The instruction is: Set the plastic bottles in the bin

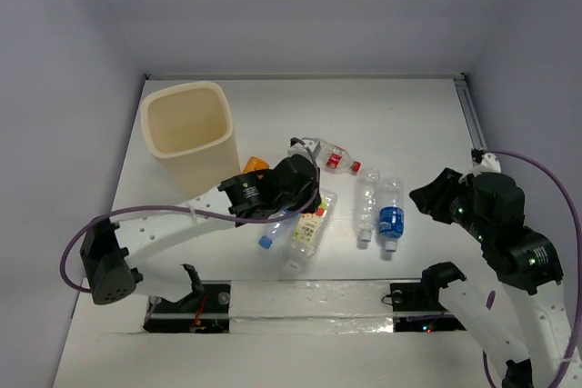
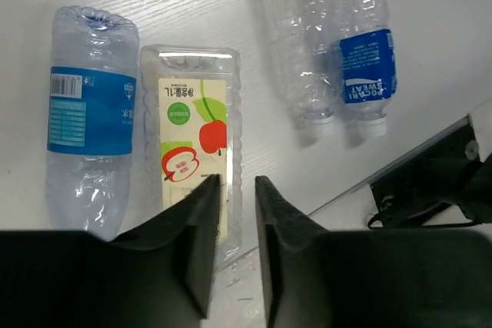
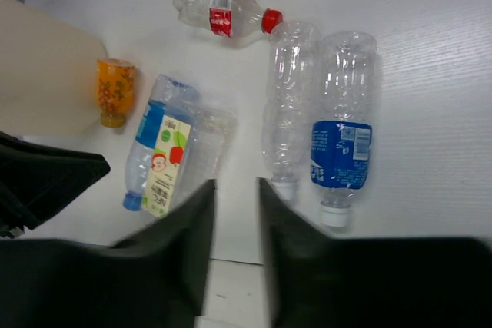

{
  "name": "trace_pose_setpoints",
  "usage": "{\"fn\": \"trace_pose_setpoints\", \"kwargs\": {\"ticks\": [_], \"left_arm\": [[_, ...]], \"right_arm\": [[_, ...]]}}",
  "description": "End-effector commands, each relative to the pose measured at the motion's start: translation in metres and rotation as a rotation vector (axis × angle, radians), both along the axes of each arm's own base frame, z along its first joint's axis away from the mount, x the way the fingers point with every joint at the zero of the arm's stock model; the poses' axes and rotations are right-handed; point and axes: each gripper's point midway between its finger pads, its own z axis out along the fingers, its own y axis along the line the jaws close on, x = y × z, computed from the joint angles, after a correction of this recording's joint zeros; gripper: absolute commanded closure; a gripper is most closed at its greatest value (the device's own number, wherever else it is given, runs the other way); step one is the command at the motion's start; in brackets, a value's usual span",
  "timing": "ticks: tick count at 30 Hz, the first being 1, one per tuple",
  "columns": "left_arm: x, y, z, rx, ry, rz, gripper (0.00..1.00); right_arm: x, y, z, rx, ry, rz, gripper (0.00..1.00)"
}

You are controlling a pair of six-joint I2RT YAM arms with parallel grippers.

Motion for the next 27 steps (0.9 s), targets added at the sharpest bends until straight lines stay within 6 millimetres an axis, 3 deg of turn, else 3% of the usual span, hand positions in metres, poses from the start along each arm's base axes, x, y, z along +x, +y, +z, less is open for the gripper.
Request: {"fn": "trace_pose_setpoints", "kwargs": {"ticks": [1,2,3,4,6,9,14,27], "left_arm": [[0.011,0.007,0.008,0.051,-0.049,0.102,0.73],[0.011,0.010,0.002,0.082,-0.038,0.112,0.65],[0.010,0.010,-0.001,0.095,-0.039,0.115,0.48],[0.011,0.009,-0.008,0.119,-0.028,0.120,0.41],[0.005,0.006,-0.015,0.144,-0.015,0.118,0.27],[0.001,0.002,-0.027,0.209,-0.007,0.131,0.17],[0.004,-0.003,-0.045,0.297,0.006,0.177,0.14],[0.021,-0.014,-0.071,0.405,-0.044,0.195,0.04]], "right_arm": [[-0.003,0.005,-0.001,0.011,-0.019,0.033,0.48],[-0.003,0.005,-0.002,0.008,-0.020,0.035,0.37],[-0.005,0.010,-0.003,0.023,-0.014,0.068,0.29],[-0.006,0.011,-0.004,0.020,-0.013,0.076,0.19],[-0.006,0.014,-0.007,0.020,-0.006,0.091,0.13],[-0.005,0.016,-0.009,0.022,-0.010,0.106,0.07],[-0.005,0.019,-0.012,0.015,-0.010,0.135,0.00],[-0.013,0.019,-0.014,0.008,-0.022,0.161,0.00]]}}
